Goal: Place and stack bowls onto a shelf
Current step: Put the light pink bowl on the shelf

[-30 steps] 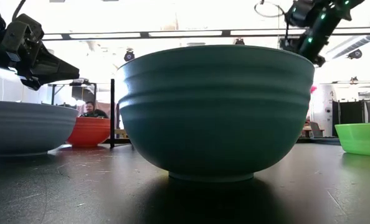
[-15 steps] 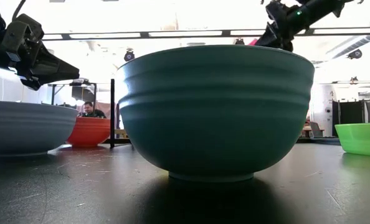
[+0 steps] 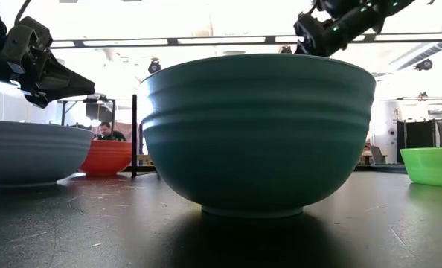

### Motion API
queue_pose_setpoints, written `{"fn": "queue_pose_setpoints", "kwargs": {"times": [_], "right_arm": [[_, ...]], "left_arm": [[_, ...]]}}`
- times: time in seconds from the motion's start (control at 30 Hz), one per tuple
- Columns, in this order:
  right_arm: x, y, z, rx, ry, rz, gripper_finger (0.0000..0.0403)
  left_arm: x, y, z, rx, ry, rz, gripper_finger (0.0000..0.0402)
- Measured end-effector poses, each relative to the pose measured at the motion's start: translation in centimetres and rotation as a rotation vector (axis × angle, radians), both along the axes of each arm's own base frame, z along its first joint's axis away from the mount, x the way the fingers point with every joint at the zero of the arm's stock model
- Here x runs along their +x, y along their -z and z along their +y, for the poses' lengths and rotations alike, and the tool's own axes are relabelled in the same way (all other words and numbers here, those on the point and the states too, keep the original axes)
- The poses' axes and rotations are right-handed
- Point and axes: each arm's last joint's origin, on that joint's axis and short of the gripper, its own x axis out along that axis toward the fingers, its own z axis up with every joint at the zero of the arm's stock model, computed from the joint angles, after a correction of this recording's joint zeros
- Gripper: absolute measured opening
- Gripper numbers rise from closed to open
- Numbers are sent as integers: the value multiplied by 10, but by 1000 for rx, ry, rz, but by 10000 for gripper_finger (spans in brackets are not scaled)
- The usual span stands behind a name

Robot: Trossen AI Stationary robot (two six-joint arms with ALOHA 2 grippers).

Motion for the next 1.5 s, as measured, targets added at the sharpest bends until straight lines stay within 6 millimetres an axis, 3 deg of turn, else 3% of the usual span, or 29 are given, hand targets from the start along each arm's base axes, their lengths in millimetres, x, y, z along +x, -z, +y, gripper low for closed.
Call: {"fn": "queue_pose_setpoints", "kwargs": {"times": [0.33, 0.53, 0.67, 1.0, 1.17, 1.37, 1.5], "right_arm": [[30, 43, -17, 34, -16, 140, 8], [41, 58, -20, 17, -46, 180, 8], [43, 59, -15, -30, -99, 203, 8], [45, 35, 17, -220, -287, 133, 8], [53, 38, 25, -260, -349, 128, 8], [68, 57, 30, -286, -403, 207, 8], [81, 60, 23, -355, -290, 288, 8]], "left_arm": [[0, 0, 0, 0, 0, 0, 104], [0, 0, 0, 0, 0, 0, 104], [0, 0, 0, 0, 0, 0, 104], [0, 0, 0, 0, 0, 0, 104], [0, 0, 0, 0, 0, 0, 104], [0, 0, 0, 0, 0, 0, 104], [0, 0, 0, 0, 0, 0, 104]]}}
